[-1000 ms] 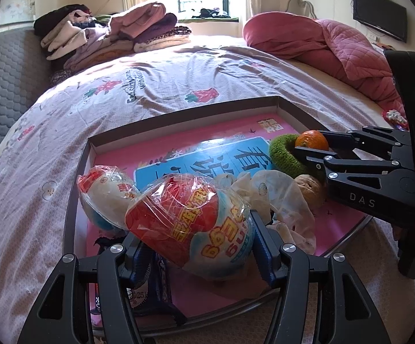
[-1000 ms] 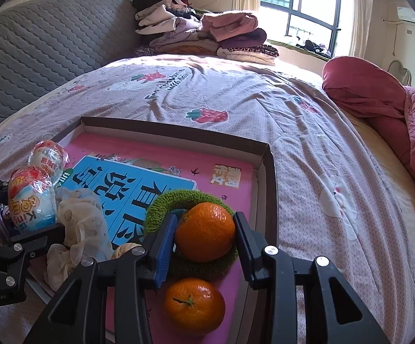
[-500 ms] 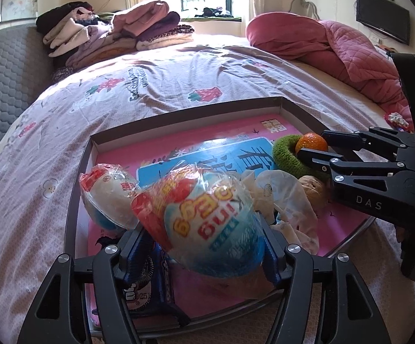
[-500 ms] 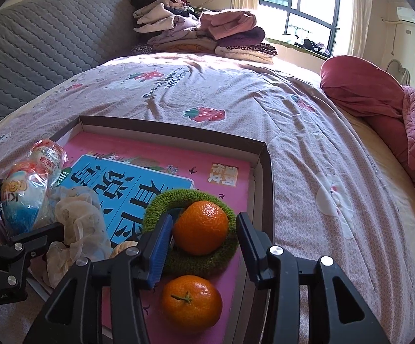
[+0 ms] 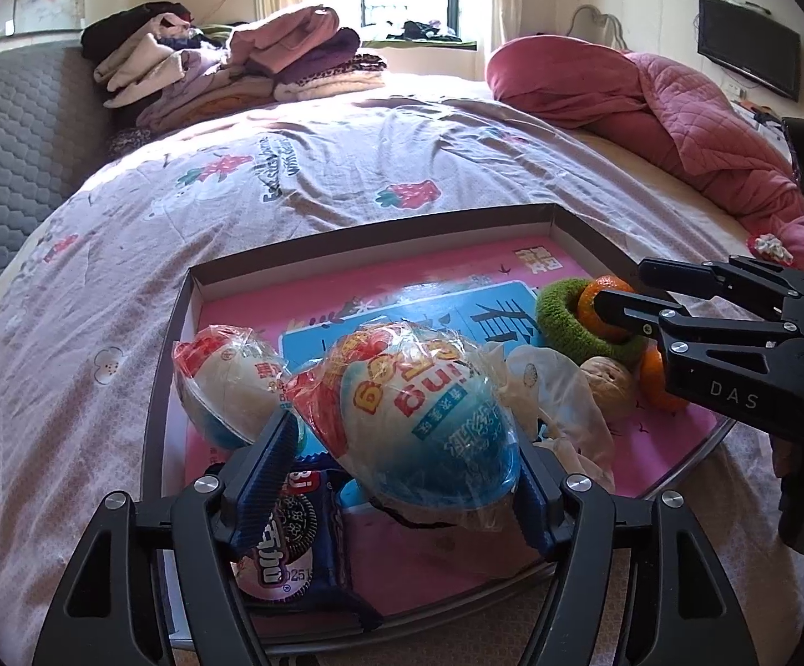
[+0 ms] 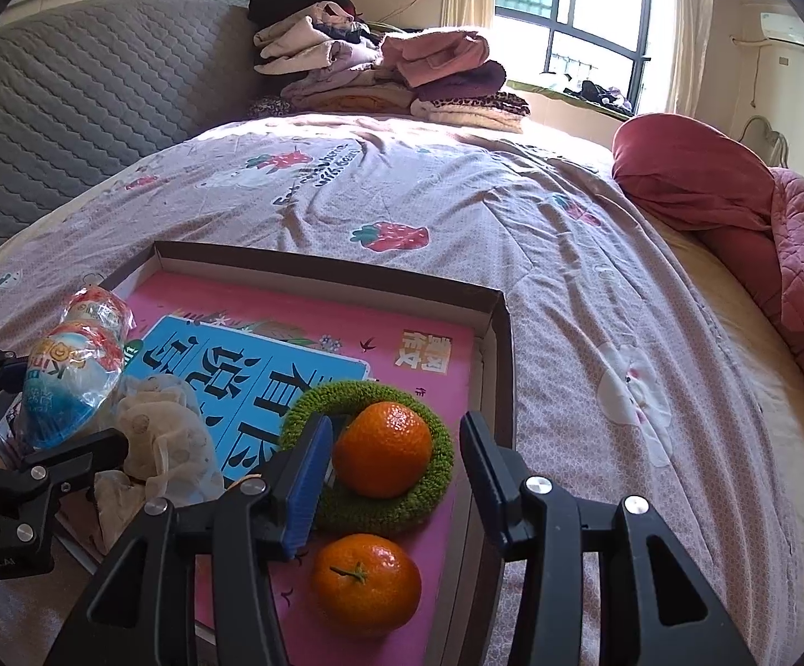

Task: Organize objects
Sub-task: 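Lower the egg packet into the tray while the right tool sets the orange on the ring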

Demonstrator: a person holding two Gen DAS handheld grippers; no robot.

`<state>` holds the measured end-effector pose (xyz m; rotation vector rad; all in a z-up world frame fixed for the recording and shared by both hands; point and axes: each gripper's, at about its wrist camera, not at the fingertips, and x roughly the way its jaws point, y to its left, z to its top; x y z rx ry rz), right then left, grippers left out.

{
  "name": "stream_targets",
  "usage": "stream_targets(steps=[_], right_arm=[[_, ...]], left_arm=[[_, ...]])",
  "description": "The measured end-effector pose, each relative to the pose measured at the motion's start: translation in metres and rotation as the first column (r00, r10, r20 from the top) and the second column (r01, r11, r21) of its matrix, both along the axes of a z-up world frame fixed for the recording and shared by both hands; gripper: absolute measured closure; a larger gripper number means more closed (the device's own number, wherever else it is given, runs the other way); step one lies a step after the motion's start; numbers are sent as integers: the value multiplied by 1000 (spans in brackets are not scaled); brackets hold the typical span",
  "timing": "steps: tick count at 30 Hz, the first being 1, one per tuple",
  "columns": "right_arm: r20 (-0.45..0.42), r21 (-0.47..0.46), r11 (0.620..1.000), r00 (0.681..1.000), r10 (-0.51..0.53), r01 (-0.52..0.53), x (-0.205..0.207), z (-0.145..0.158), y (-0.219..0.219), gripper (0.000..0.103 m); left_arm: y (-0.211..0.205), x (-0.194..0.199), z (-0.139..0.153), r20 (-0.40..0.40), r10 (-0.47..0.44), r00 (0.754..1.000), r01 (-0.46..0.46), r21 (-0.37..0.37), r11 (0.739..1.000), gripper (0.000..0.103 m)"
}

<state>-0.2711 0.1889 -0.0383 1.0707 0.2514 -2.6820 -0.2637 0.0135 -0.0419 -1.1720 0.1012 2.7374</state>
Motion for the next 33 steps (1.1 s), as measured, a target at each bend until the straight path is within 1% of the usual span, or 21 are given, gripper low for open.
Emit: stream_targets(steps=[5, 10, 26, 33], right_arm=[[-3, -9, 1000, 1000, 5, -5, 1, 3, -1, 55], [-6, -16, 1000, 1000, 7, -7, 2, 5, -2, 55], [-30, -38, 999, 999, 17, -18, 9, 17, -3, 55], [-52, -52, 998, 998, 17, -19, 14, 26, -2, 54]], left_arm=[[0, 2, 0, 9, 4, 1000, -4, 10, 1000, 27], [0, 5, 4, -6, 10, 1000, -10, 0, 1000, 26], [-11, 8, 12, -15, 58, 998, -58, 7, 998, 25], [-13, 10, 20, -41, 69, 997, -69, 13, 998, 25]])
